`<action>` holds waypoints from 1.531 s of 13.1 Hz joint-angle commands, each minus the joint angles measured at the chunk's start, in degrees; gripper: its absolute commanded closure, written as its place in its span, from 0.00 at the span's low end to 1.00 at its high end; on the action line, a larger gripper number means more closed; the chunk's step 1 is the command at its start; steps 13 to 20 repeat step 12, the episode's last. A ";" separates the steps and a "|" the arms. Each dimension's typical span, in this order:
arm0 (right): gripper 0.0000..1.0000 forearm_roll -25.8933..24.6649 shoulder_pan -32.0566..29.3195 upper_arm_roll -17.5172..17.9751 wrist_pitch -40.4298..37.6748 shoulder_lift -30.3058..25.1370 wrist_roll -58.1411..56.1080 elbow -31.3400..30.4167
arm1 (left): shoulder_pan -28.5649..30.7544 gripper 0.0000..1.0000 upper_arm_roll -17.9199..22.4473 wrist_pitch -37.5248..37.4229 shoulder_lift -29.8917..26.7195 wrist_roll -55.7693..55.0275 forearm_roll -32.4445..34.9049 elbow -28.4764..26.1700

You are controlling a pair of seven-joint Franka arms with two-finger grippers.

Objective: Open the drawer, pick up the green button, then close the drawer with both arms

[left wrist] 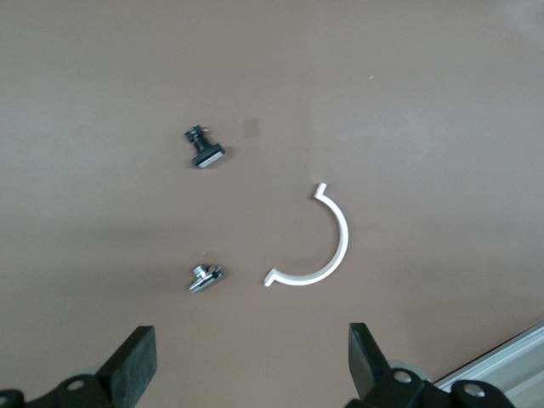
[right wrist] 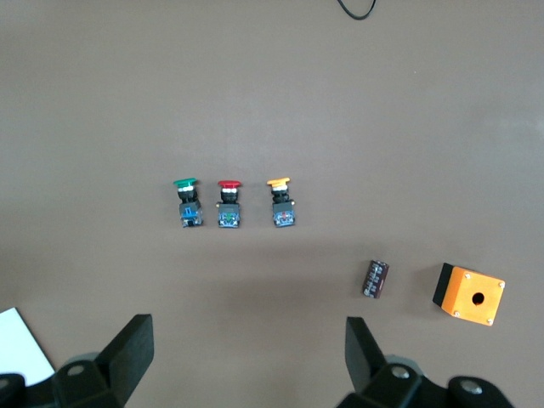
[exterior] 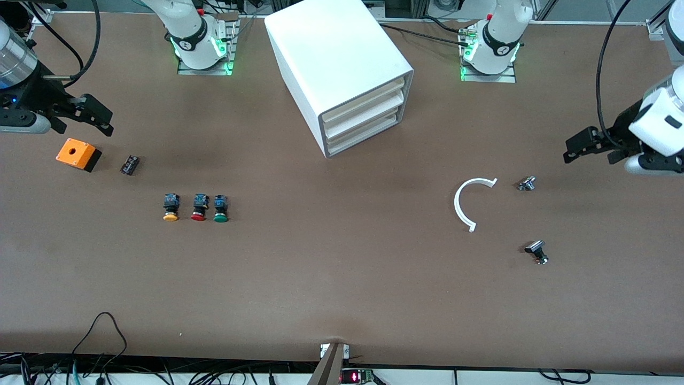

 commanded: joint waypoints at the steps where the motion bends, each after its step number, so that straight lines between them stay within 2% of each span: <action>1: 0.00 -0.64 0.57 -0.50 -1.39 -0.85 -0.55 0.68 | -0.76 0.01 0.51 0.87 -4.19 0.78 1.75 -4.97; 3: 0.00 -0.64 0.57 -0.50 -1.47 -0.85 -0.56 1.03 | -0.94 0.01 0.25 -1.59 -3.49 0.43 1.66 -3.39; 20: 0.00 -0.38 0.57 -0.50 -1.47 -0.59 -0.64 1.29 | -0.85 0.01 0.16 -1.86 -3.31 0.78 1.66 -3.13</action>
